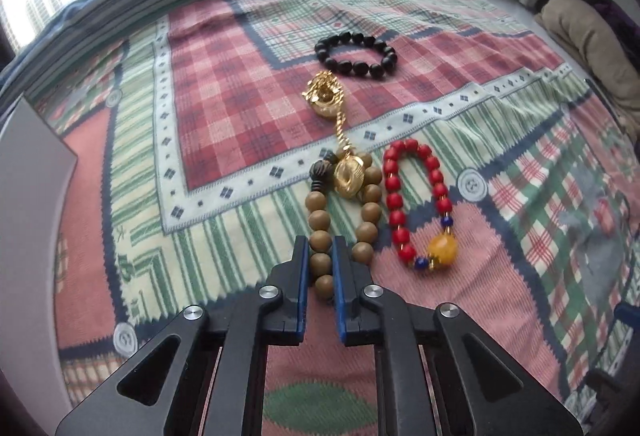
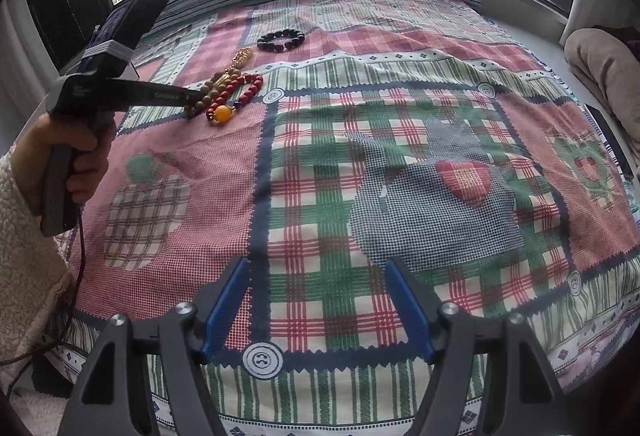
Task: Organize jewelry
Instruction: 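Grasp the wooden bead bracelet with the left tool, then lift the wooden bracelet with the left tool while the right tool grasps the gold pendant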
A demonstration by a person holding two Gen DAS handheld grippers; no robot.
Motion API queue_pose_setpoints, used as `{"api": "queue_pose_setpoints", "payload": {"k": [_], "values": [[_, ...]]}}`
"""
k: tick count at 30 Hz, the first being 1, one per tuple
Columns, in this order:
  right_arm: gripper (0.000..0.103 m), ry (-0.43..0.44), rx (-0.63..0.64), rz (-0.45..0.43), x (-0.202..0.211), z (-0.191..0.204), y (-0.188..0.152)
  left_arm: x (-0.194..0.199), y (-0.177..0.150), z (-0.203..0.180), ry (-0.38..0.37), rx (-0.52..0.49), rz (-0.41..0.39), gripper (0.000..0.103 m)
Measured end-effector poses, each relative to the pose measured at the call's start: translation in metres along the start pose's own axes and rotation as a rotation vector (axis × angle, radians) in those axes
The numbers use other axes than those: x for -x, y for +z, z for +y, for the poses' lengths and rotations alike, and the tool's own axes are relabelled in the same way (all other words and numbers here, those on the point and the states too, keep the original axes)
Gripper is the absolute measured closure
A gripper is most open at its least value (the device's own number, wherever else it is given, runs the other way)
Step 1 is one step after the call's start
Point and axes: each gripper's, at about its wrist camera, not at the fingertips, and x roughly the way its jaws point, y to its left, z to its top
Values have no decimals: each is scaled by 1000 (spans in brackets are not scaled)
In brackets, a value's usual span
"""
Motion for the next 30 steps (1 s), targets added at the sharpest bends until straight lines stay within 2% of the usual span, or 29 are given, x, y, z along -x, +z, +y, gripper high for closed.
{"api": "queue_pose_setpoints", "payload": {"k": [3, 10, 16, 18, 20, 22, 25, 29, 30], "values": [[31, -1, 1, -4, 2, 0, 0, 18, -23, 17, -32, 59, 10, 94], [31, 14, 14, -10, 10, 11, 2, 59, -79, 55, -53, 165, 7, 94], [31, 70, 48, 9, 14, 26, 15, 61, -105, 69, -52, 188, 20, 93], [31, 134, 54, 29, 15, 28, 34, 59, -106, 69, -58, 179, 17, 92], [31, 217, 38, 42, 15, 27, 65, 57, -106, 65, -45, 156, 7, 87], [31, 286, 5, 75, 6, 26, 102, 58, -108, 63, -32, 139, -6, 71], [31, 320, -27, 124, -25, 32, 161, 58, -110, 61, -18, 136, -16, 63], [32, 299, -31, 216, -102, 55, 218, 58, -111, 56, 16, 119, -15, 62], [36, 291, -29, 238, -120, 62, 225, 57, -111, 54, 27, 110, -14, 63]]}}
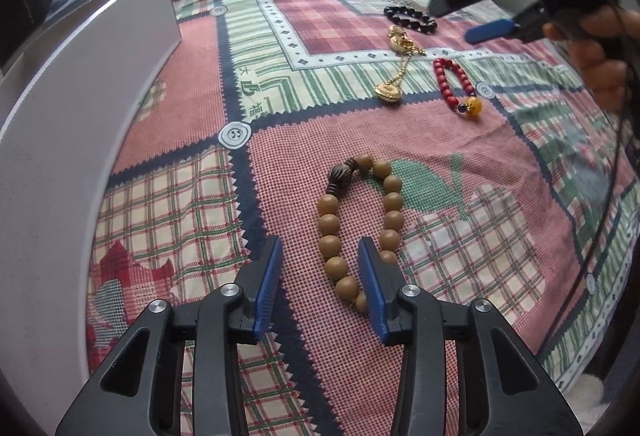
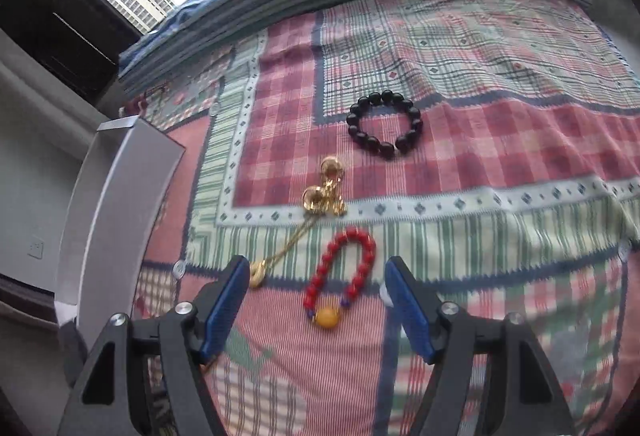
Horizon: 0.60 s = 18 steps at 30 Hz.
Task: Organize jewelry
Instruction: 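Lift the wooden bracelet with the left tool while the right tool grasps the gold pendant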
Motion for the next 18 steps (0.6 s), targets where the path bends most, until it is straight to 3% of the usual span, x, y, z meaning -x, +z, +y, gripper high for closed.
{"api": "queue_pose_setpoints", "payload": {"k": [2, 6, 7, 9, 12, 18], "values": [[41, -8, -13, 31, -31, 3, 14, 0, 0, -2, 13, -11, 0, 64], [41, -94, 42, 8, -60, 20, 19, 1, 0, 2, -7, 10, -2, 93], [43, -115, 85, 16, -64, 27, 18, 1, 1, 4, -23, 26, -1, 93], [77, -188, 145, 17, -67, 38, 15, 2, 2, 10, -58, 61, 3, 94], [77, -153, 126, 30, -60, 36, 17, 12, 4, 23, -140, 145, -12, 94], [77, -30, 131, -48, 4, 44, 7, 71, 18, 37, -237, 208, -111, 94]]}}
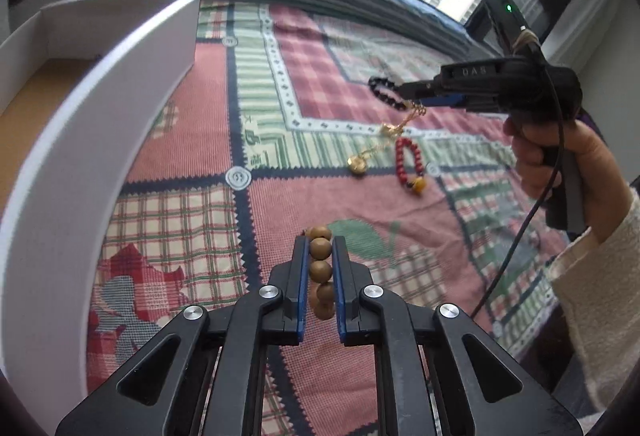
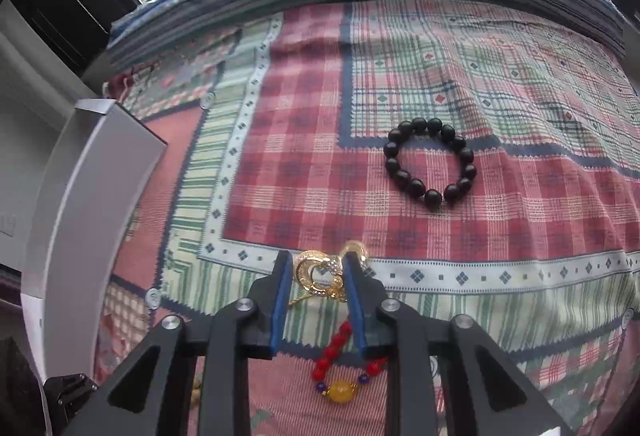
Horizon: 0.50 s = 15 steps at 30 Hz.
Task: Organize jewelry
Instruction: 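Lift the wooden bracelet with the left tool while the right tool grasps the gold pendant, then carry both items to the white box and open both tools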
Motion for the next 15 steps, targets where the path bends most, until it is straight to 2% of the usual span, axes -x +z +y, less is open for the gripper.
{"api": "queue_pose_setpoints", "payload": {"k": [8, 15], "values": [[77, 95, 97, -71, 74, 46, -10, 79, 20, -7, -4, 10, -108, 94], [77, 173, 222, -139, 125, 113, -17, 154, 33, 18, 26, 81, -188, 94]]}}
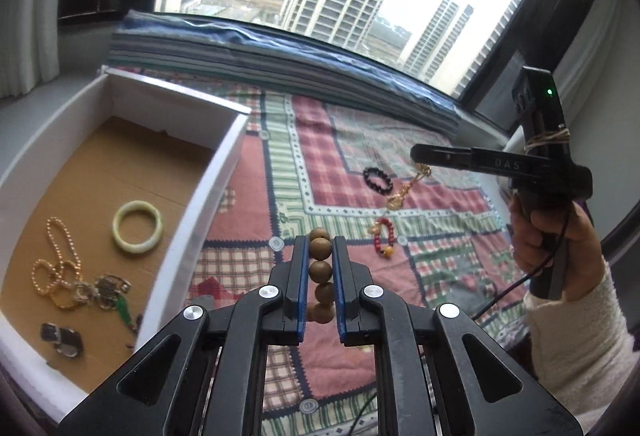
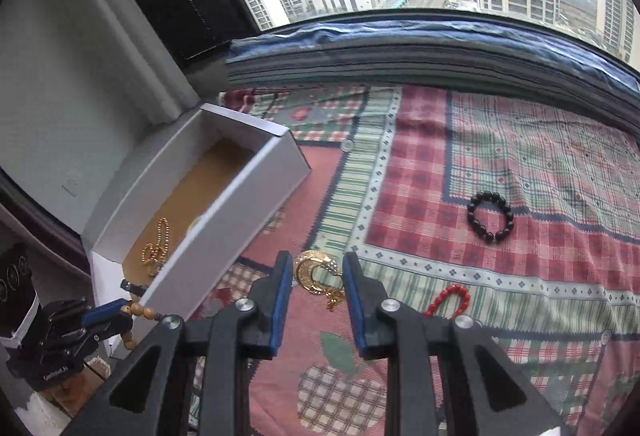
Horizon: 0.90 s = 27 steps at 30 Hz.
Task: Organize jewelry
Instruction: 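Carry both items to the white box and open both tools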
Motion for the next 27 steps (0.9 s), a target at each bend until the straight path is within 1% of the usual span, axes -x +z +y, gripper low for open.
{"api": "queue_pose_setpoints", "payload": {"k": [2, 7, 10, 13, 17, 19, 23, 26, 27], "values": [[77, 36, 33, -25, 9, 24, 9, 18, 11, 12, 26, 16, -24, 94], [77, 117, 118, -62, 16, 89, 38, 50, 33, 49, 139, 39, -82, 94], [77, 160, 163, -75, 11, 127, 54, 57, 40, 78, 190, 66, -93, 94], [77, 208, 189, -74, -3, 160, 66, 52, 43, 110, 242, 96, -90, 94], [77, 264, 221, -39, -36, 198, 75, 29, 44, 152, 293, 131, -60, 94], [77, 270, 235, -9, -60, 213, 75, 17, 41, 170, 309, 150, -42, 94], [77, 234, 295, 51, -120, 231, 65, -19, 32, 205, 353, 185, 7, 94], [77, 214, 310, 99, -166, 234, 54, -46, 21, 224, 385, 203, 60, 94], [77, 194, 309, 110, -179, 232, 50, -52, 16, 228, 393, 209, 78, 94]]}}
